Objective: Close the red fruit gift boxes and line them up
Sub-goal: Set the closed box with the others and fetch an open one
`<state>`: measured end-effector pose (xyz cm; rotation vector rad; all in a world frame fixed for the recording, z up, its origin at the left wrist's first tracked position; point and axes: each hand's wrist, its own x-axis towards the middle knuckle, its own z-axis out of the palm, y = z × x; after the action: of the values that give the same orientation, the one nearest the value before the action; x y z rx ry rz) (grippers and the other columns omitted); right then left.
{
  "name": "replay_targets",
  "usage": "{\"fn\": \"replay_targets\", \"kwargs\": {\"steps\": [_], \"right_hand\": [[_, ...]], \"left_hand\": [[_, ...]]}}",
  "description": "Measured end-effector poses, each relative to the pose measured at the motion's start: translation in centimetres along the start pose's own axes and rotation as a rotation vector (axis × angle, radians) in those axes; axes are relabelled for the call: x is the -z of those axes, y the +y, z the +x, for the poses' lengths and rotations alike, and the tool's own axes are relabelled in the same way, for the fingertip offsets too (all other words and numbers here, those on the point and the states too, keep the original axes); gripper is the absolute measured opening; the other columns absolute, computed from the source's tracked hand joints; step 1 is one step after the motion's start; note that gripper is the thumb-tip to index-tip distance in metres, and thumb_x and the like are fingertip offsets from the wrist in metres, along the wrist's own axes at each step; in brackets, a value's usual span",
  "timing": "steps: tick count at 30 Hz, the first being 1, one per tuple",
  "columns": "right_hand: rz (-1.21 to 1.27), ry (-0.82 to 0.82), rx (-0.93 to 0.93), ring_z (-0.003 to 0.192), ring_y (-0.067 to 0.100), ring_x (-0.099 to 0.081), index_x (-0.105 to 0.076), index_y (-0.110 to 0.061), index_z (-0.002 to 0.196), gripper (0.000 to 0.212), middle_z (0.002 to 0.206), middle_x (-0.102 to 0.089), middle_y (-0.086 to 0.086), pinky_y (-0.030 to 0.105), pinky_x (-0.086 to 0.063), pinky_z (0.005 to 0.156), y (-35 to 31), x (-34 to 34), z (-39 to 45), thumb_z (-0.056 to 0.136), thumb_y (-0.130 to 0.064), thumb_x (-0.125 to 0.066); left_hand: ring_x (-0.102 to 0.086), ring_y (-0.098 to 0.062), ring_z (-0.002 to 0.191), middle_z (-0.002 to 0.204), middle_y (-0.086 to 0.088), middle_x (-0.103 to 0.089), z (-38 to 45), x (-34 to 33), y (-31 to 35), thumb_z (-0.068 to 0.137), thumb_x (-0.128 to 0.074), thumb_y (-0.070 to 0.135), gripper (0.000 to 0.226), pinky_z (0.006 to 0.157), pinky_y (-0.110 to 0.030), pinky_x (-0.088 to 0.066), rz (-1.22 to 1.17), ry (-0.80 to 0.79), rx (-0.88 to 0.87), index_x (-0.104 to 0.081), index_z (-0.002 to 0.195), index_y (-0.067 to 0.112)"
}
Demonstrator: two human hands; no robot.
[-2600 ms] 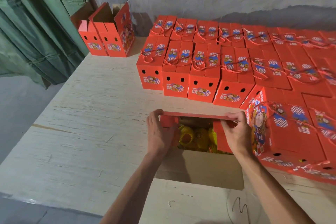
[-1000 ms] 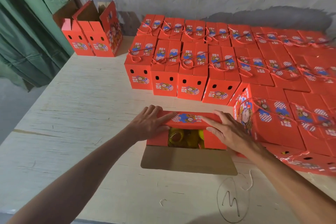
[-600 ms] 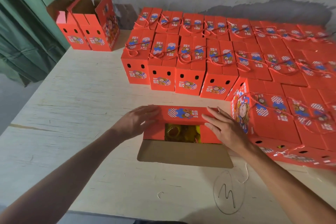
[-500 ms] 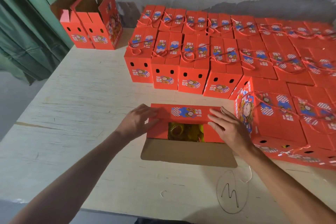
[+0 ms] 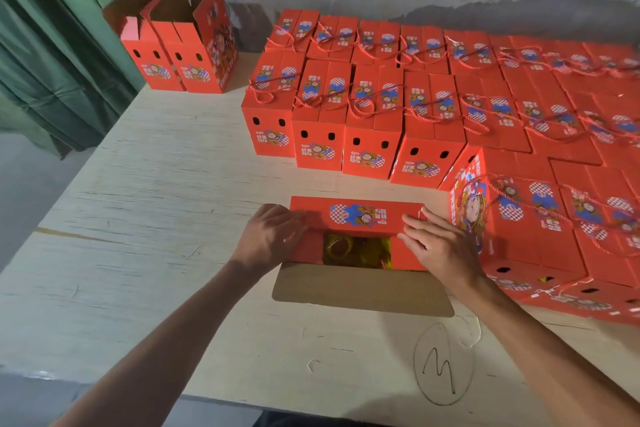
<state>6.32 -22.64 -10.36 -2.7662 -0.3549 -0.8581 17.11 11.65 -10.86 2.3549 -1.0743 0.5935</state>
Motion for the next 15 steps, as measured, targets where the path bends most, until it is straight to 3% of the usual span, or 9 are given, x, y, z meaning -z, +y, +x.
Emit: {"fn": "replay_targets", "kwargs": {"steps": [2,6,9,13,15], "right_hand": [[0.053,-0.028,-0.049,0.116,0.034,-0.069,-0.083,-0.008,0.096,0.013,0.114,-0.076,0.005,0.046,-0.062,0.089,0.2,0.2,-0.2,0.084,-0.012,-0.085],[0.146,-0.171,-0.022,0.136,0.029,-0.055,-0.078,-0.01,0.117,0.023,0.134,-0.067,-0.003,0.044,-0.055,0.102,1.3,1.2,-1.1,0.096,-0.018,-0.071],[0.22,-0.331,-0.039,0.143,0.024,-0.046,-0.073,-0.014,0.127,0.031,0.145,-0.059,-0.007,0.043,-0.047,0.111,2.3,2.2,-0.7,0.097,-0.022,-0.069],[0.171,-0.386,-0.231,0.142,0.016,-0.046,-0.075,-0.021,0.124,0.038,0.146,-0.058,-0.013,0.044,-0.049,0.109,0.8,2.5,-0.1,0.089,-0.037,-0.079],[0.084,-0.386,-0.256,0.139,0.02,-0.05,-0.078,-0.019,0.116,0.044,0.144,-0.061,-0.009,0.043,-0.05,0.106,-0.3,2.5,0.7,0.083,-0.048,-0.082]], "left_hand": [[-0.072,-0.019,0.094,0.115,0.006,-0.077,0.1,0.5,-0.6,0.093,-0.077,0.021,0.009,0.077,-0.037,-0.054,-0.018,-0.028,0.013,-0.081,0.089,0.015],[-0.069,-0.017,0.111,0.126,0.008,-0.072,-0.3,0.7,-0.6,0.097,-0.072,0.021,0.015,0.088,-0.037,-0.053,-0.057,-0.068,-0.025,-0.079,0.111,0.02],[-0.063,-0.024,0.111,0.127,0.002,-0.068,0.6,0.9,0.6,0.096,-0.071,0.03,0.024,0.092,-0.044,-0.052,-0.066,-0.157,0.012,-0.073,0.118,0.021],[-0.049,-0.026,0.117,0.129,-0.004,-0.055,3.2,0.7,2.7,0.08,-0.071,0.067,0.068,0.102,-0.05,-0.042,-0.047,-0.41,0.24,-0.06,0.121,0.015],[-0.039,-0.025,0.129,0.141,-0.005,-0.045,4.1,0.0,3.4,0.077,-0.071,0.072,0.078,0.113,-0.049,-0.032,-0.018,-0.509,0.292,-0.051,0.127,0.016]]}}
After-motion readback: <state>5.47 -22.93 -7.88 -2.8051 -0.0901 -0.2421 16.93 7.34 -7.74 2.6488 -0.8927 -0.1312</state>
